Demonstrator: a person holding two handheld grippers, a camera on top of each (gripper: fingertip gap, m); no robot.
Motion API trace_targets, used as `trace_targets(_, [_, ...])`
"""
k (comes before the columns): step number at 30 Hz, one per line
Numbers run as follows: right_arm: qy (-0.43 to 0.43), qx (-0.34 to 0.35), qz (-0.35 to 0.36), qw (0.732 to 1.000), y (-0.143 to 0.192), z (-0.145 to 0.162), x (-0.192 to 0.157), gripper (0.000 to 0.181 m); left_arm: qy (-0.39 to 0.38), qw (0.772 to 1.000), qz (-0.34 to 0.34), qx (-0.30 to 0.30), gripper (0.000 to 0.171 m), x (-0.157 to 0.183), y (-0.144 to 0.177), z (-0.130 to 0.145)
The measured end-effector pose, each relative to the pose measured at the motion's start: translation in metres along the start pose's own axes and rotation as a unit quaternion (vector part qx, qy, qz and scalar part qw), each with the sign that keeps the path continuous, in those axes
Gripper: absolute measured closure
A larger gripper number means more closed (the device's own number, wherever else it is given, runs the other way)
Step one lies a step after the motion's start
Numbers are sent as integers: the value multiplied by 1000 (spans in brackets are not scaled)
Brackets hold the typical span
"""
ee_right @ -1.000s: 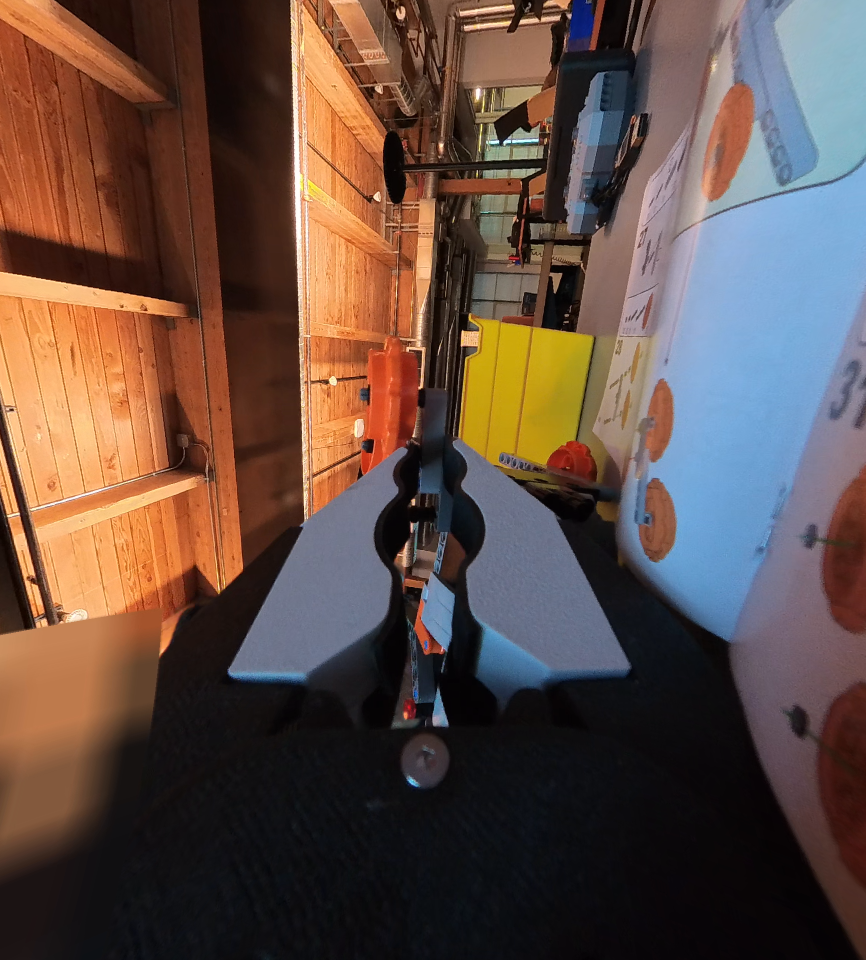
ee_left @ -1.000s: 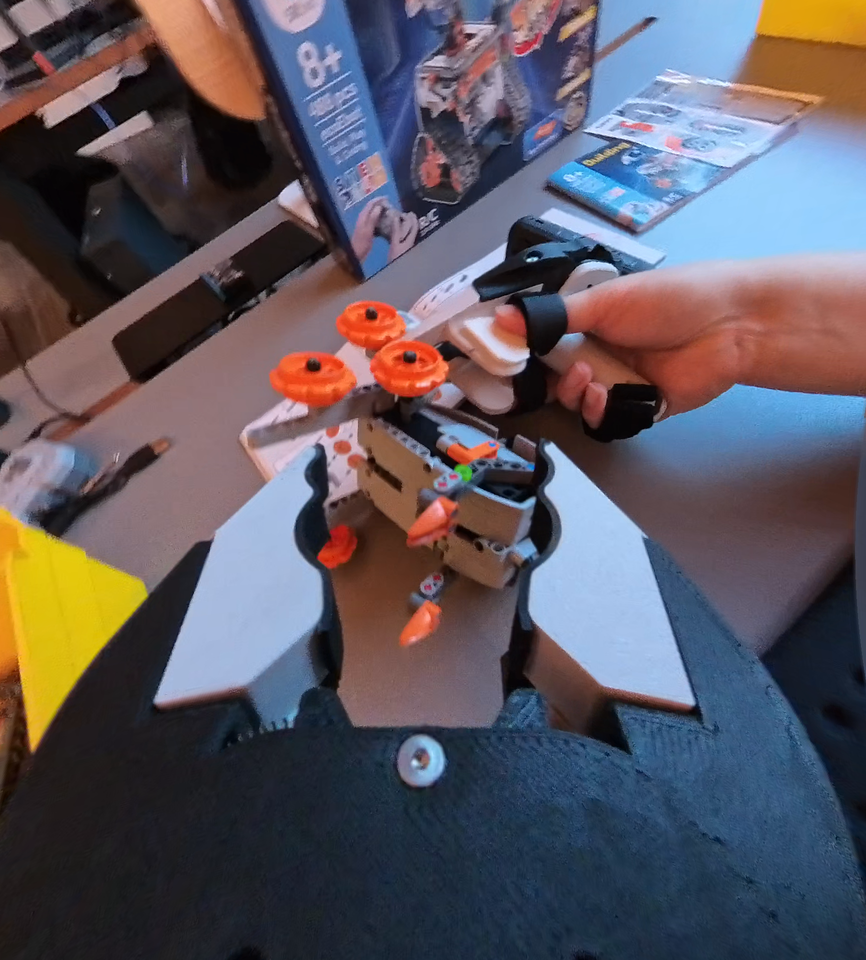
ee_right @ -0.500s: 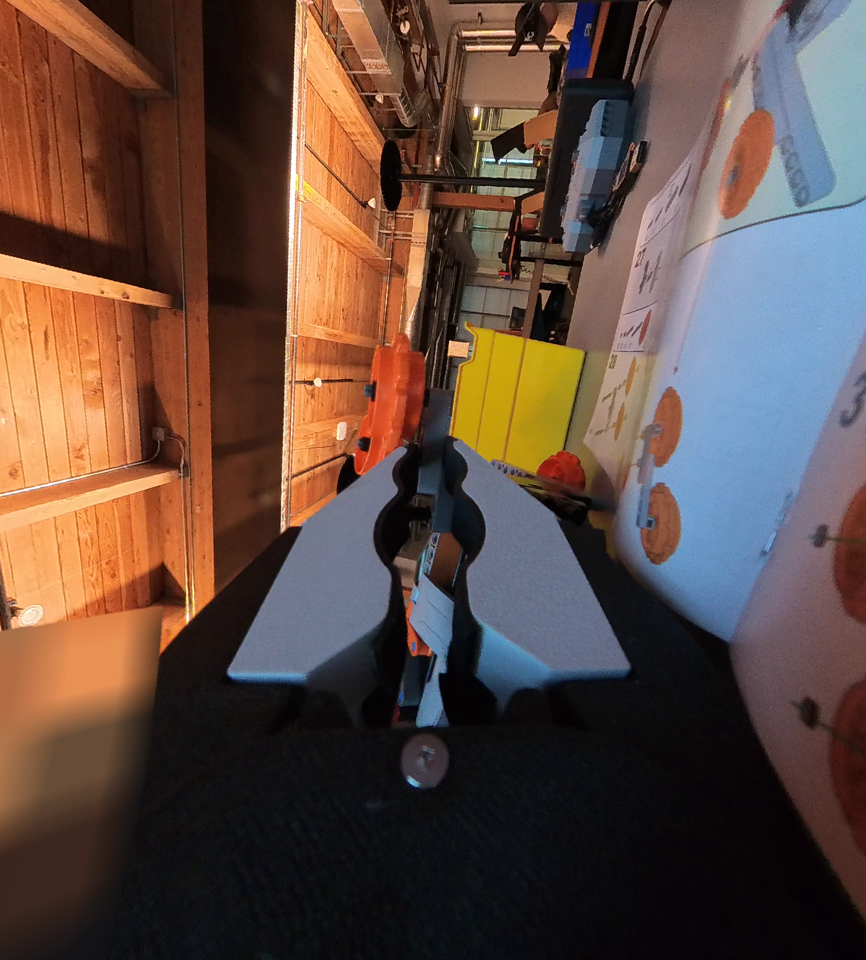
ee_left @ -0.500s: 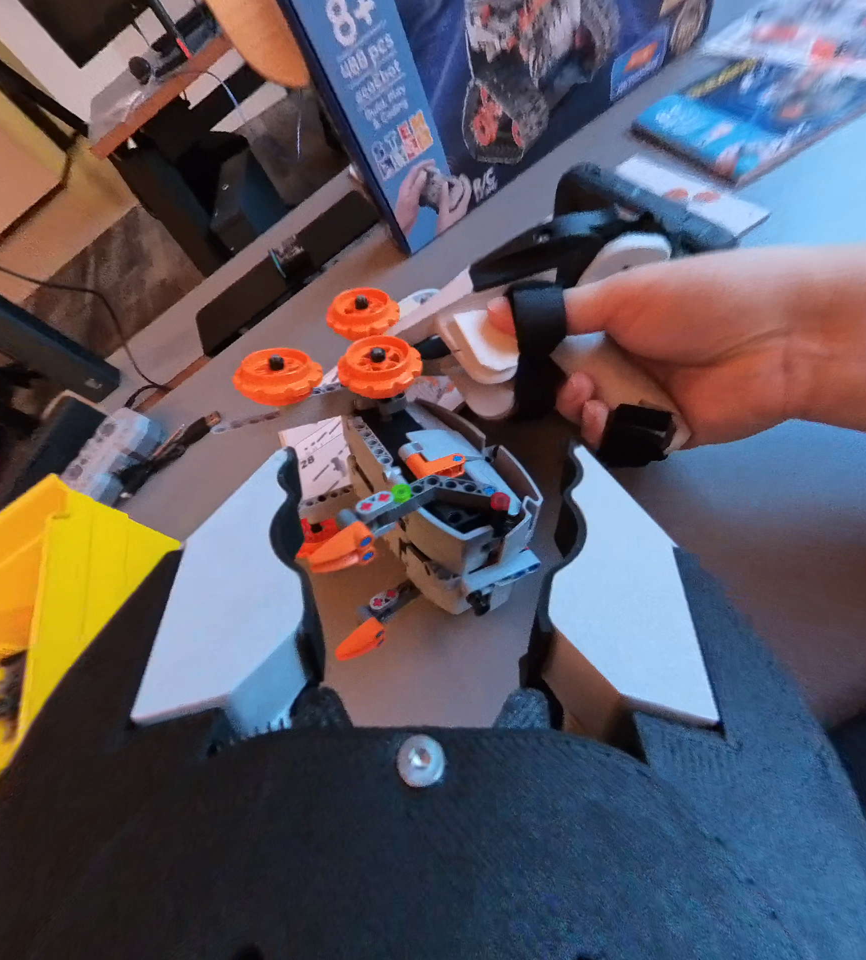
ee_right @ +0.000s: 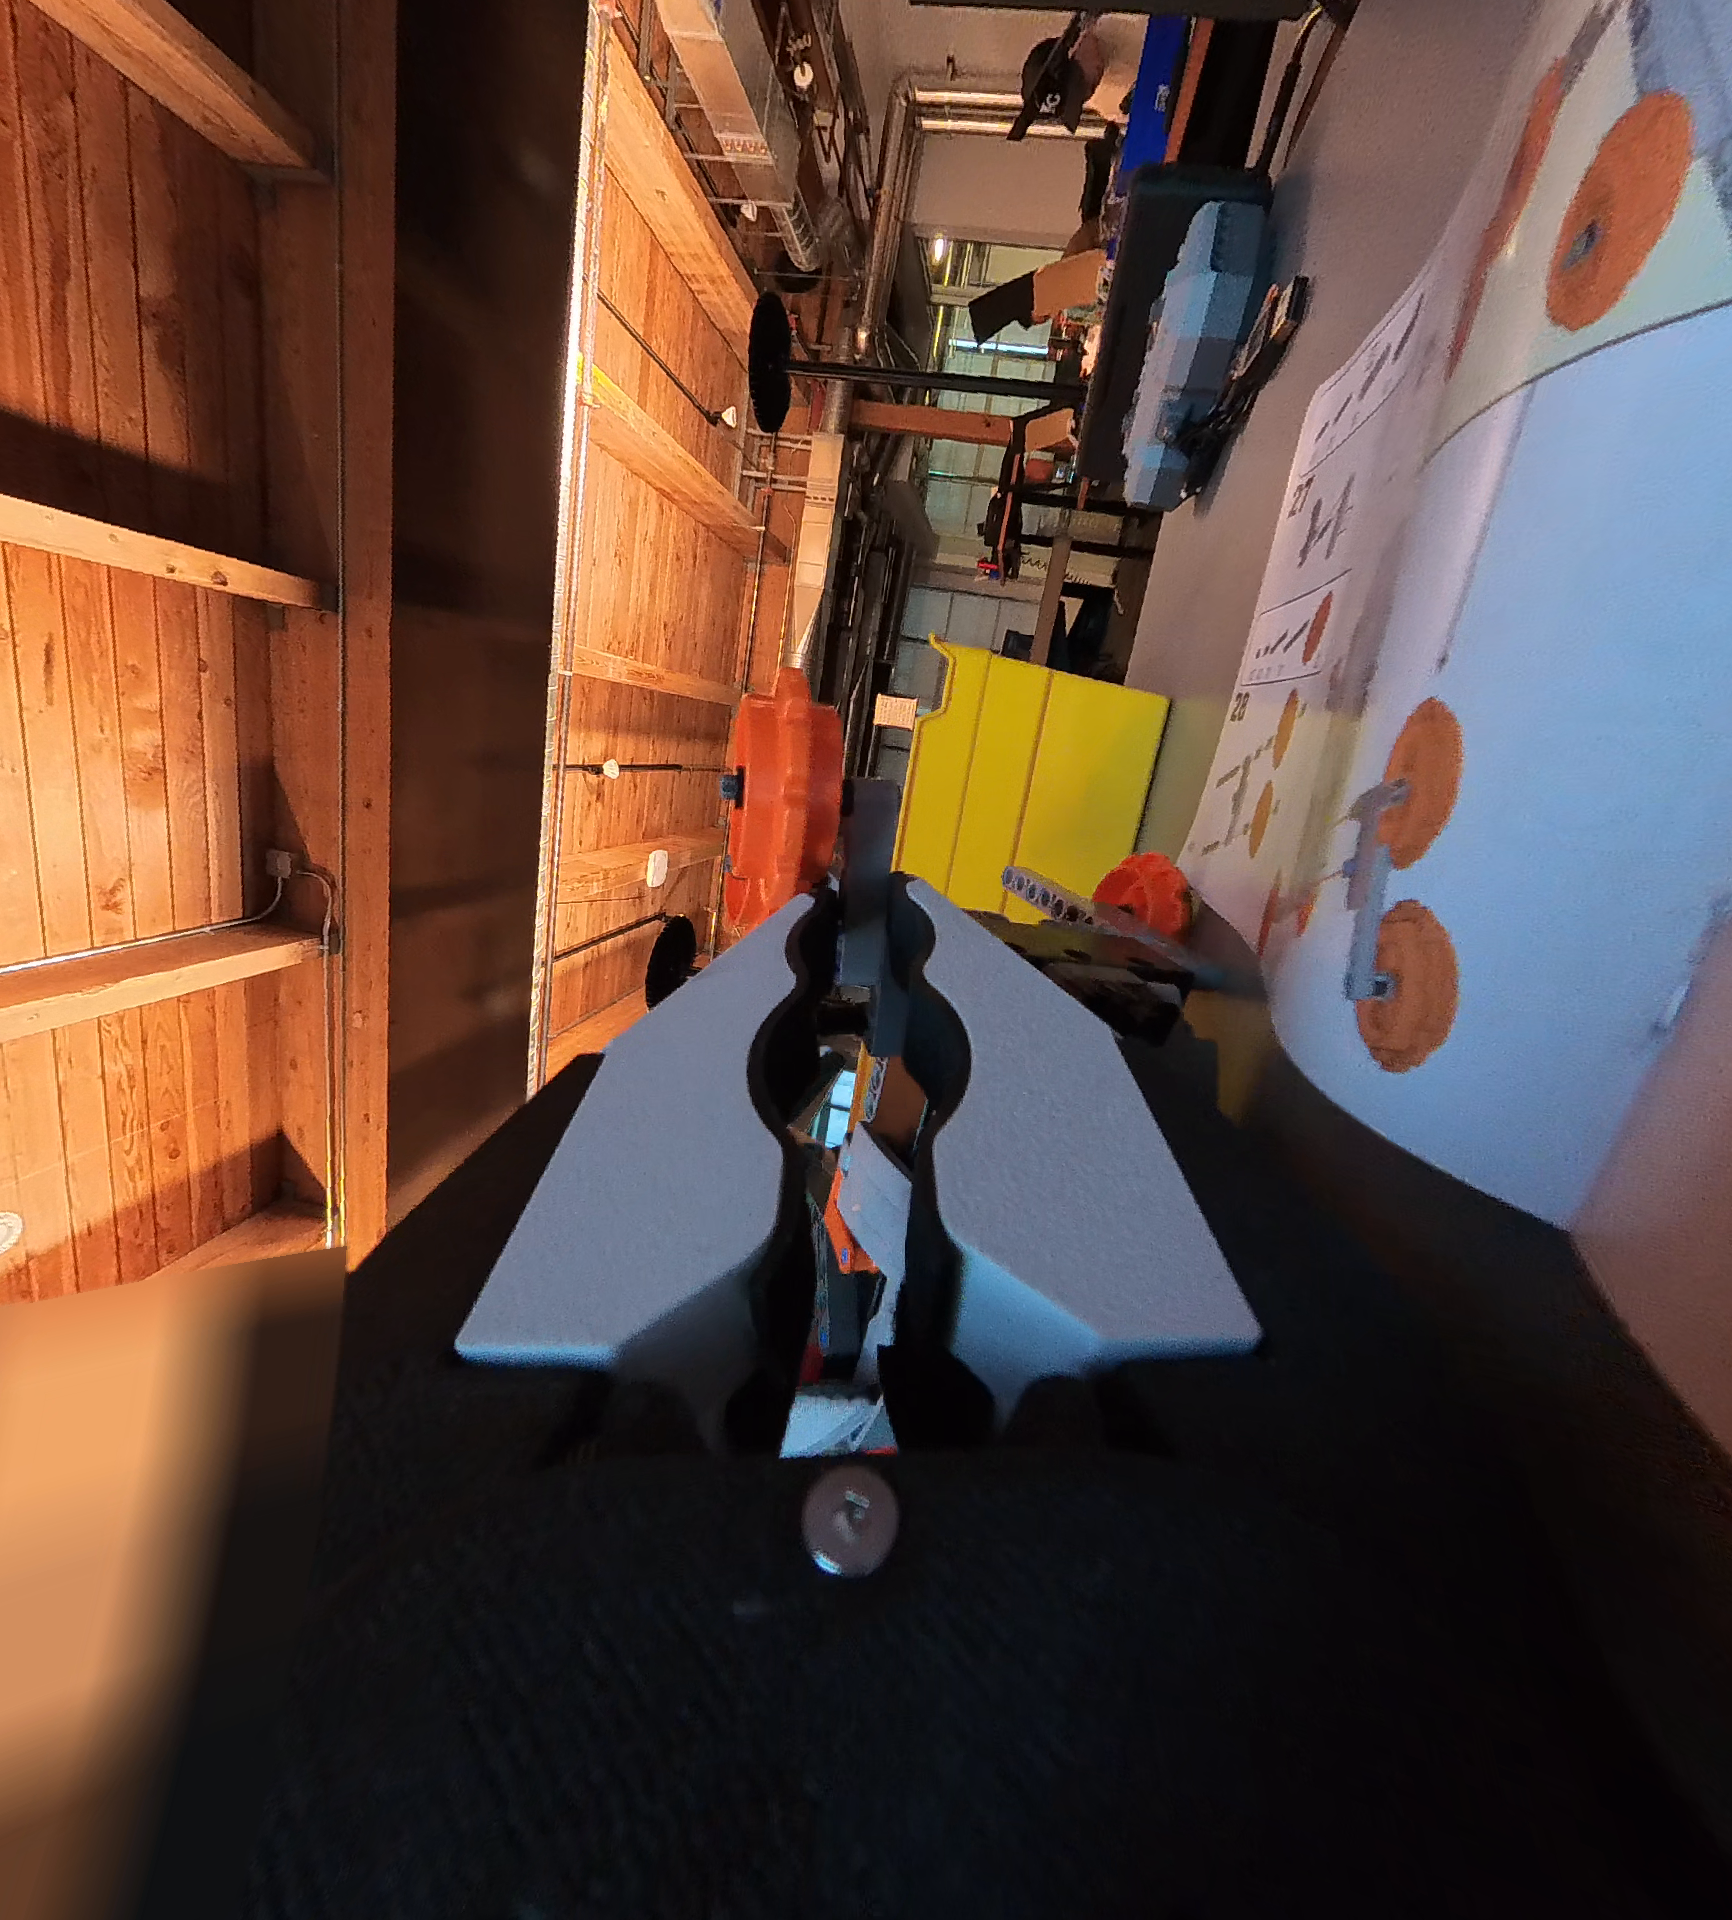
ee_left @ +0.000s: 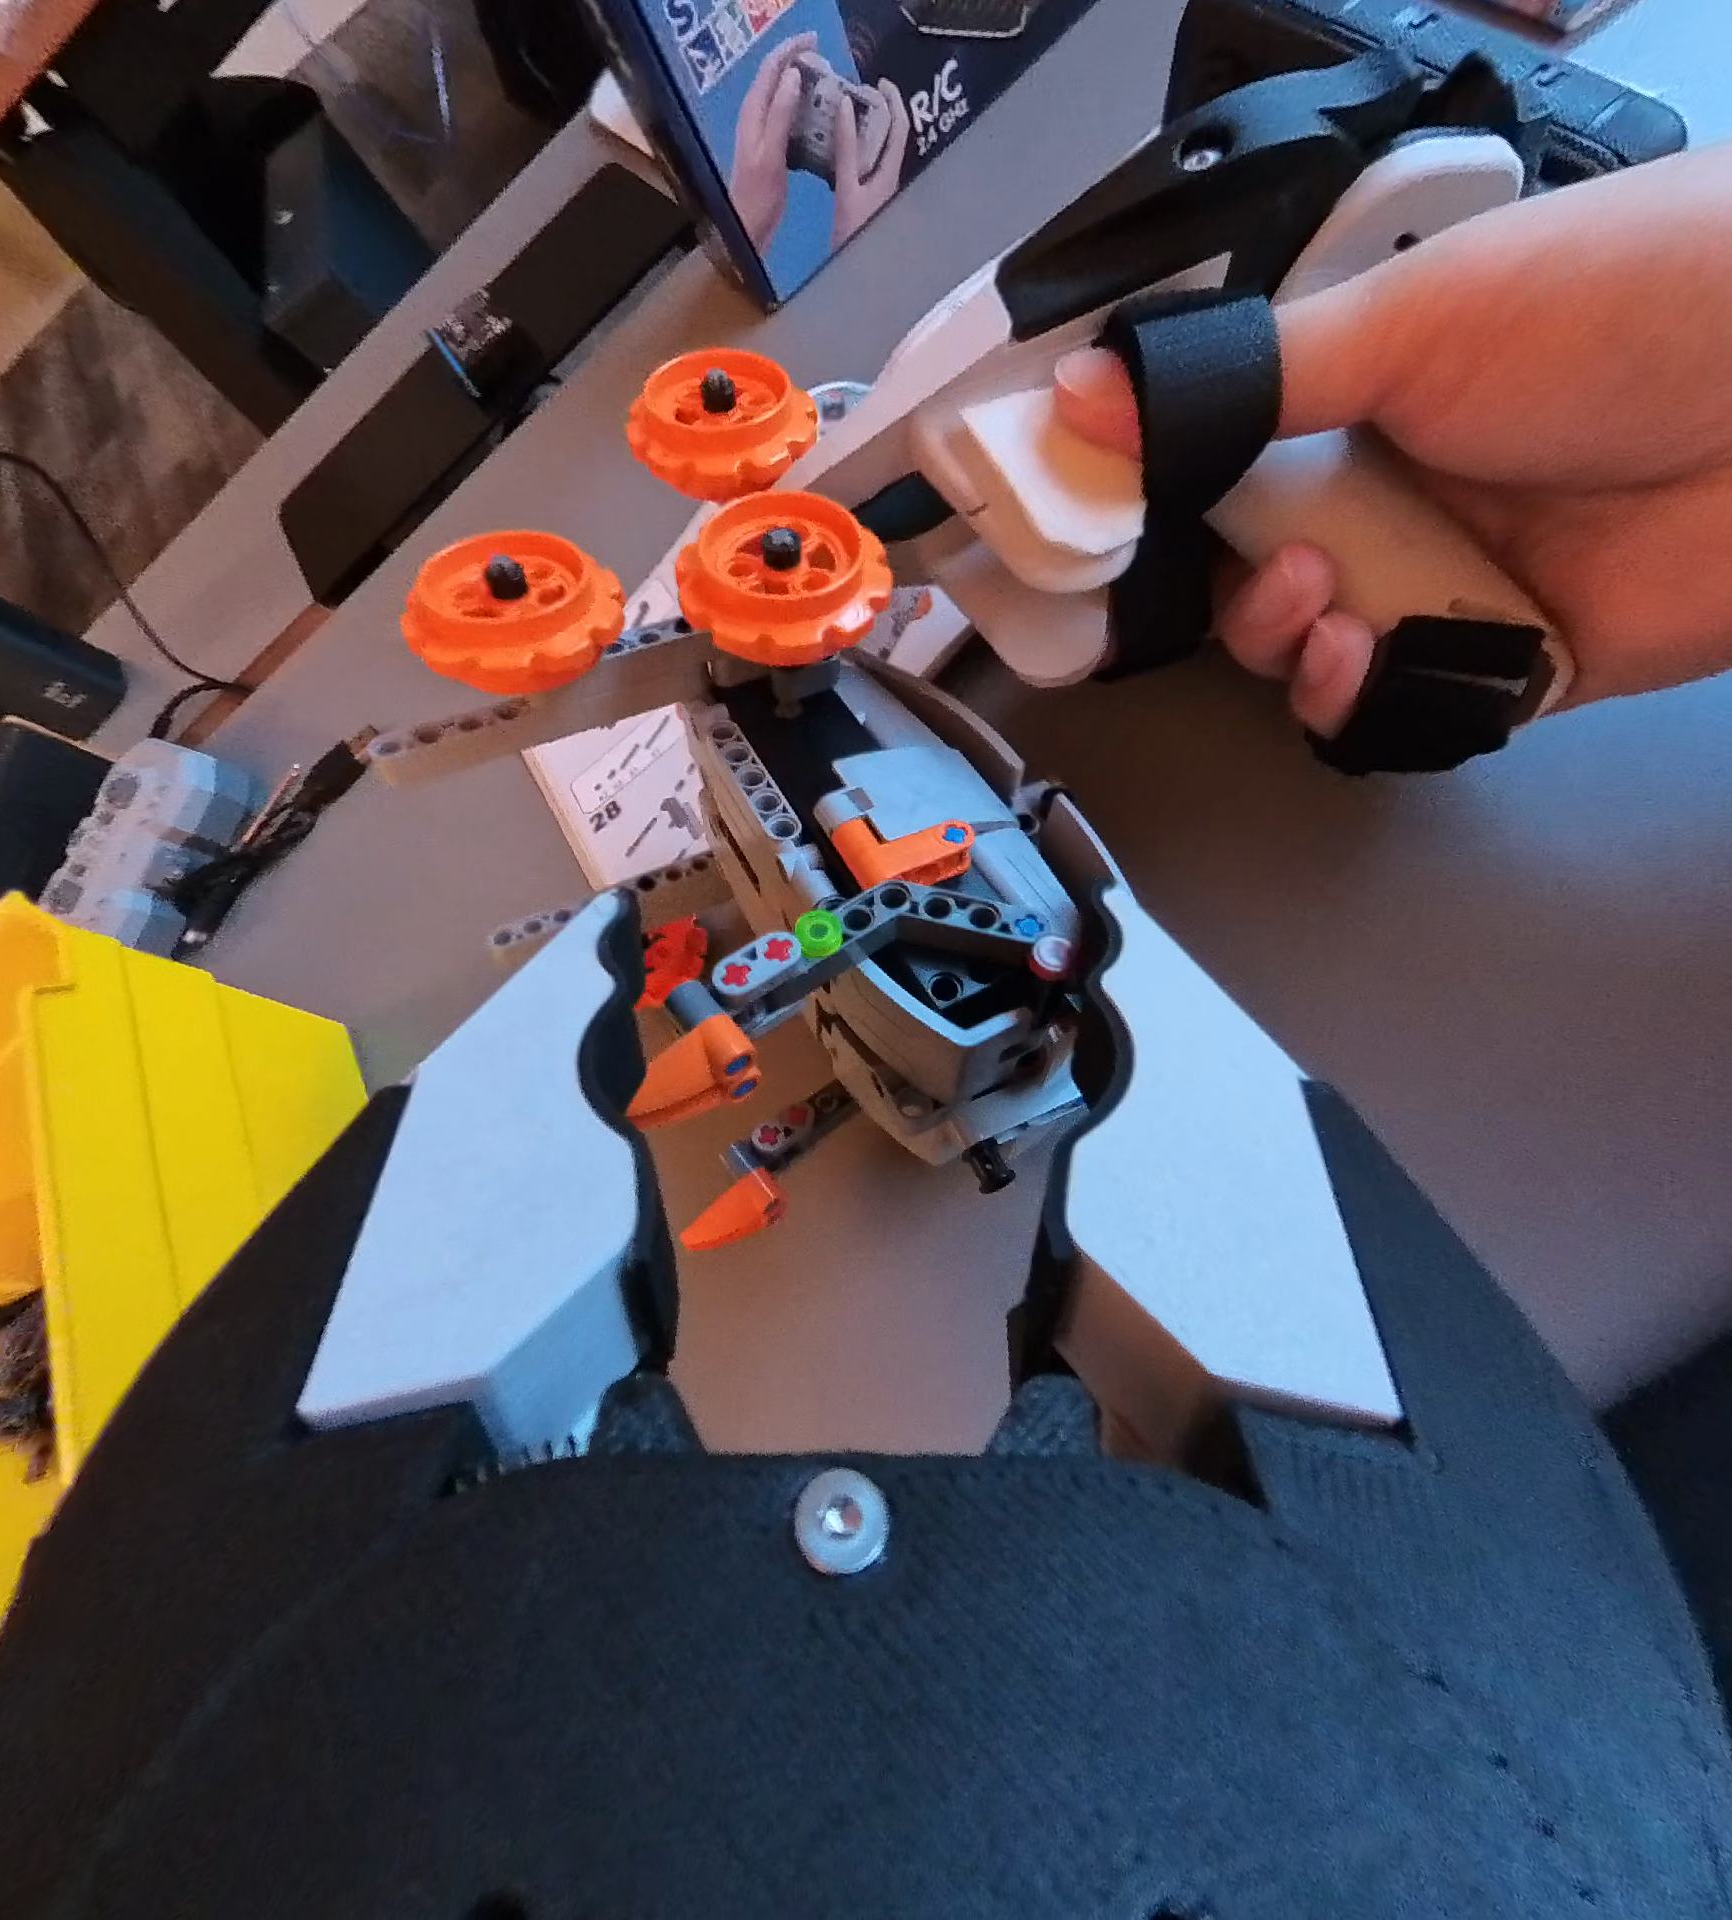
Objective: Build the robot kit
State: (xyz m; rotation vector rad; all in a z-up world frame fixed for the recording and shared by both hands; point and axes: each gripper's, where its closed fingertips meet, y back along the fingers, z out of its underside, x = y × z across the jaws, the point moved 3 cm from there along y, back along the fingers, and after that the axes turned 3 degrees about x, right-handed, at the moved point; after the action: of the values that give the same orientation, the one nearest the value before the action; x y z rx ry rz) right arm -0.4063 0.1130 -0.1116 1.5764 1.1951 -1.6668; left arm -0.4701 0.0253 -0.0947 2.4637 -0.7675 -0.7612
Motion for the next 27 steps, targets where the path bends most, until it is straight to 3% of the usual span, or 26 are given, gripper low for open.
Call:
trace_targets(17, [29, 33, 25, 999, -4, 21, -4, 172, 13, 991, 136, 2, 88, -17, 12, 26])
trace_targets(21, [24, 52, 31, 998, -1, 21, -1, 172, 47, 983, 176, 34, 85, -17, 23, 15])
trace_targets(24, [8, 52, 23, 998, 0, 21, -1, 172, 91, 970, 210, 81, 94, -22, 36, -1])
trace_targets(27, [16, 43, 20, 999, -1, 22, -3, 172, 115, 964, 224, 85, 97, -24, 34, -3])
